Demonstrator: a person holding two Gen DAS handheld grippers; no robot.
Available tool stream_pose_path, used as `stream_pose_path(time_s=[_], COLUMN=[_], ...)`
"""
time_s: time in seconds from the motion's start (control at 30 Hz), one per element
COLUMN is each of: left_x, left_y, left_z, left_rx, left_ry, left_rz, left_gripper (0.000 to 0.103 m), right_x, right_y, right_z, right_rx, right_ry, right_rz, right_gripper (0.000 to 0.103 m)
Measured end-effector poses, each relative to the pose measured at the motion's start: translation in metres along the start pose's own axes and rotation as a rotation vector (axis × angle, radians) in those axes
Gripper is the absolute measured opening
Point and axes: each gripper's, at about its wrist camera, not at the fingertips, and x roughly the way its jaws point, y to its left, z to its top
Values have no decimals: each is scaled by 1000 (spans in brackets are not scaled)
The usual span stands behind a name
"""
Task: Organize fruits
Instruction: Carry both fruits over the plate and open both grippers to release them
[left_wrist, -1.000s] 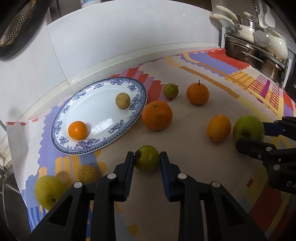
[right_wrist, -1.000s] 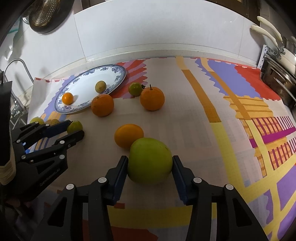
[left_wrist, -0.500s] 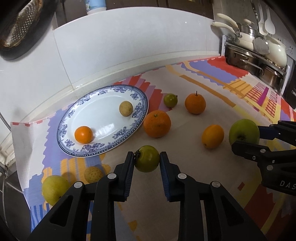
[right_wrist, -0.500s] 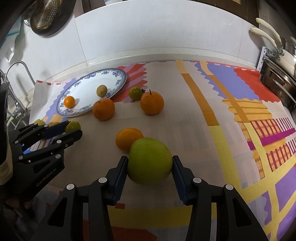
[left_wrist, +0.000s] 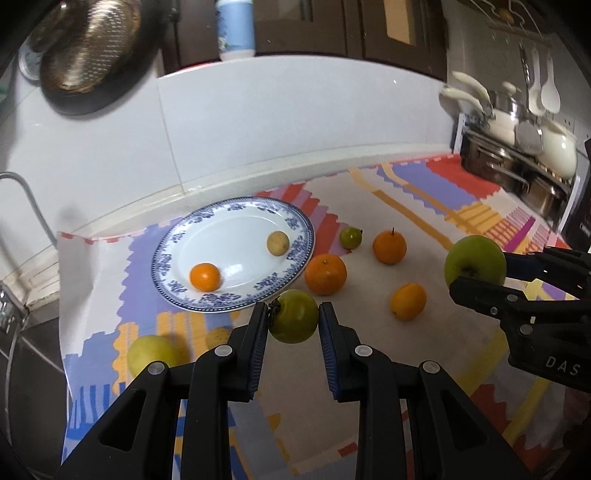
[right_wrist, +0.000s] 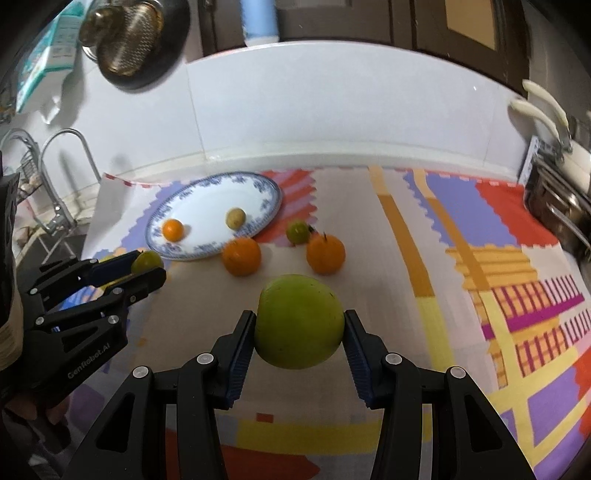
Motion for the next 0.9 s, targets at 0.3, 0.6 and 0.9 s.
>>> stream_pose_path(time_s=[0.3, 0.6, 0.9], left_x=[-24, -38, -35], left_y=[11, 27, 49], left_z=[8, 29, 55], left_rx=[-53, -74, -102], left_ry=[-51, -104, -102], left_rz=[57, 111, 92], left_gripper=[28, 28, 28], right_x=[-14, -15, -1], right_y=[11, 25, 42], right_z=[24, 49, 82], right_rx=[-59, -109, -152], right_ry=[-66, -112, -113], right_rz=[49, 114, 190], right_gripper=[48, 48, 48])
